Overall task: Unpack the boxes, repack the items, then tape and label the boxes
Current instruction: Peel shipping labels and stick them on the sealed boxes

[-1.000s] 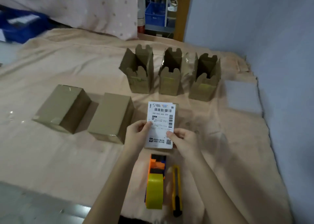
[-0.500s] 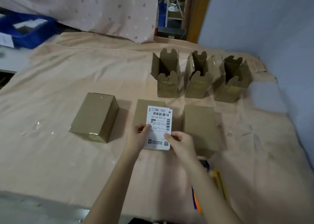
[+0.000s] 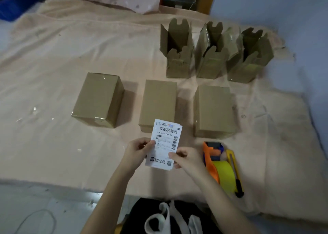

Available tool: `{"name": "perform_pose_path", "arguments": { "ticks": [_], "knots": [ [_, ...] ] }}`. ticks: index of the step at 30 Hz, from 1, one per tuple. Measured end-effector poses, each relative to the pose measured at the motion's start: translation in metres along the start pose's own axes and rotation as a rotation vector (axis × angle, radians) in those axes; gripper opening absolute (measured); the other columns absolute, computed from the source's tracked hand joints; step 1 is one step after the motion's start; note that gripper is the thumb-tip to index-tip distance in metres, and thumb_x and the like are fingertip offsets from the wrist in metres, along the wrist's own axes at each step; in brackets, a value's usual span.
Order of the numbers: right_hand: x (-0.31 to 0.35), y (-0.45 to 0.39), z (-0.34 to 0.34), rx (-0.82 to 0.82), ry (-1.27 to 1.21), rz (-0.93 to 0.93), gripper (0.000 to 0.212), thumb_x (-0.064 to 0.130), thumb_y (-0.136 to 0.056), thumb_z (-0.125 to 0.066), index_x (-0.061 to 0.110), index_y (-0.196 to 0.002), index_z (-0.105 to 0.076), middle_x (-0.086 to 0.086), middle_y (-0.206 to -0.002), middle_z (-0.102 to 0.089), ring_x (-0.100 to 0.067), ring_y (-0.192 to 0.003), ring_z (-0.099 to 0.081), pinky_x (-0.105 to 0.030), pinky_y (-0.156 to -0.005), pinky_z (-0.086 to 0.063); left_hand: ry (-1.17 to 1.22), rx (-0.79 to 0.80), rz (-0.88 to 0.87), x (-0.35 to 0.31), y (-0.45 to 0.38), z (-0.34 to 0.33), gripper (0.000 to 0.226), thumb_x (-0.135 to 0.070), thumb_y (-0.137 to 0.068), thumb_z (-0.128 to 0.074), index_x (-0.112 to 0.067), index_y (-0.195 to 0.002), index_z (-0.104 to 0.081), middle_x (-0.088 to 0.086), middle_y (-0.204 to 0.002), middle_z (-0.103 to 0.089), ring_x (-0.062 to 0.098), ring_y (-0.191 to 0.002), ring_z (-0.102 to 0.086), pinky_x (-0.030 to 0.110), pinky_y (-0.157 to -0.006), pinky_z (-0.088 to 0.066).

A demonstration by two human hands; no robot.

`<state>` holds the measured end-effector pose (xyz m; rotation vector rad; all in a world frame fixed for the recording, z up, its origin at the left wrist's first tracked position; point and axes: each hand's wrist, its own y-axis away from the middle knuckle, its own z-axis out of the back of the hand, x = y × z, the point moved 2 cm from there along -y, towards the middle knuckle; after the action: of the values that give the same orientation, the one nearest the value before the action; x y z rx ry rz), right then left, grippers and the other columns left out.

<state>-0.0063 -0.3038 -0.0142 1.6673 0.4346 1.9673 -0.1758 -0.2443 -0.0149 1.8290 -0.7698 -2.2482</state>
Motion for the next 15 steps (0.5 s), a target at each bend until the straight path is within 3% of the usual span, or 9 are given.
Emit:
{"name": "perform_pose_path", "arguments": {
  "ticks": [4, 6, 8, 11, 15],
  "knots": [
    [-0.027, -0.002, -0.010, 0.050, 0.012, -0.114, 0.012, -0.001, -0.087, -0.064, 0.008, -0.078, -0.063, -0.003, -0.070, -0.066, -0.003, -0.048, -0.059, -0.018, -0.048, -0.048, -0.122, -0.027, 0.063, 0.033, 0.005, 0.005, 0.022, -0.009, -0.092, -0.060, -0.013, -0.073, -0.069, 0.001, -0.068, -0.066, 0.016, -0.066, -0.058, 0.031, -0.062, -0.048],
    [-0.037, -0.003, -0.016, 0.037, 0.033, -0.153, 0.019, -0.001, -0.086, -0.065, 0.012, -0.074, -0.060, -0.005, -0.067, -0.063, -0.002, -0.045, -0.057, -0.018, -0.046, -0.048, -0.226, -0.063, 0.066, 0.050, 0.005, 0.006, 0.029, -0.008, -0.091, -0.061, -0.021, -0.065, -0.066, -0.006, -0.060, -0.061, 0.015, -0.061, -0.053, 0.029, -0.060, -0.041],
    [-0.044, -0.005, -0.023, 0.025, 0.030, -0.176, 0.022, -0.001, -0.086, -0.065, 0.015, -0.072, -0.058, -0.004, -0.066, -0.063, 0.000, -0.043, -0.056, -0.017, -0.046, -0.047, -0.298, -0.100, 0.074, 0.062, 0.006, 0.005, 0.026, -0.009, -0.091, -0.061, -0.017, -0.066, -0.066, -0.005, -0.061, -0.060, 0.016, -0.061, -0.052, 0.028, -0.058, -0.038],
    [-0.049, -0.006, -0.032, 0.007, 0.058, -0.176, 0.018, 0.003, -0.085, -0.068, 0.015, -0.073, -0.060, -0.002, -0.066, -0.062, -0.001, -0.045, -0.057, -0.016, -0.046, -0.046, -0.376, -0.170, 0.082, 0.071, 0.008, 0.004, 0.018, -0.014, -0.092, -0.060, -0.006, -0.079, -0.070, -0.007, -0.060, -0.057, 0.016, -0.061, -0.051, 0.022, -0.053, -0.034],
    [-0.051, -0.007, -0.037, -0.015, 0.055, -0.177, 0.012, 0.005, -0.084, -0.069, 0.012, -0.078, -0.062, 0.001, -0.065, -0.062, -0.009, -0.053, -0.056, -0.016, -0.047, -0.045, -0.391, -0.219, 0.097, 0.079, 0.010, 0.003, 0.019, -0.018, -0.094, -0.057, -0.012, -0.078, -0.065, -0.007, -0.060, -0.055, 0.016, -0.060, -0.050, 0.019, -0.049, -0.032]
  ]
}}
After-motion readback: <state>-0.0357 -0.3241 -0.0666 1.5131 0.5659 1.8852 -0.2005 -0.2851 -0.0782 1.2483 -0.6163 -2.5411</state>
